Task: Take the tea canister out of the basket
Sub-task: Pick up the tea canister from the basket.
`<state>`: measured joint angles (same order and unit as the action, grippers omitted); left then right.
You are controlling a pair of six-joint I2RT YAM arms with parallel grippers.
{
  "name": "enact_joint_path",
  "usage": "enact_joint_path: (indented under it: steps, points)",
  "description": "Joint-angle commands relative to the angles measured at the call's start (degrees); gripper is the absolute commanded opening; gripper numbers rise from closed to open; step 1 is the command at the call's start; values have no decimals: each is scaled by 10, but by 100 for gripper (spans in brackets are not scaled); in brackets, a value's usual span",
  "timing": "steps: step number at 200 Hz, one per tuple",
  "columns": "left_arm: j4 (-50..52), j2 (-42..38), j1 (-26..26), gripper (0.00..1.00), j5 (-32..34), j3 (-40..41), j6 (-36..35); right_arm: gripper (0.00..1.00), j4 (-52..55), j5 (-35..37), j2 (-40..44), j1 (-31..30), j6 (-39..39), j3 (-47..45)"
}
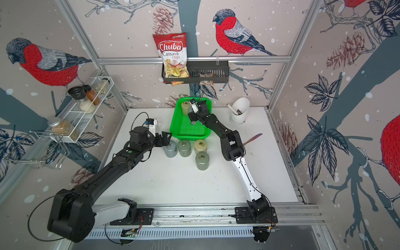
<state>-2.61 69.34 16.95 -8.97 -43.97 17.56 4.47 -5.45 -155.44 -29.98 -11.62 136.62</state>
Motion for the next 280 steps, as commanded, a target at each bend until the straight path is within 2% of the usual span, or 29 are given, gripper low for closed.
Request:
enact_joint_path:
  steps: [1,36,74,139,184,208,240,280]
  points:
    - [-8,0,-2,97,-5,-7,-7,86,-21,-8,-1,-1,5,6]
    - [-3,-2,-3,97,-5,-10,-8,75,-25,-12,9,-3,6,-8]
    - [2,-16,-2,97,-4,-8,-6,70,-71,-15,65,-8,5,-110]
    - [8,-49,-3,97,-13,10,12,55,-103,-19,167,-27,11,-236]
    - [15,-77,-3,97,-17,24,19,34,-157,0,284,-55,13,-363]
    - [18,-95,-2,97,-25,25,25,24,-158,12,338,-66,16,-399]
    - [22,-115,-1,97,-35,30,29,0,-187,32,420,-86,8,-471]
    - [15,-134,-1,97,-86,37,45,0,-188,49,513,-118,-3,-547]
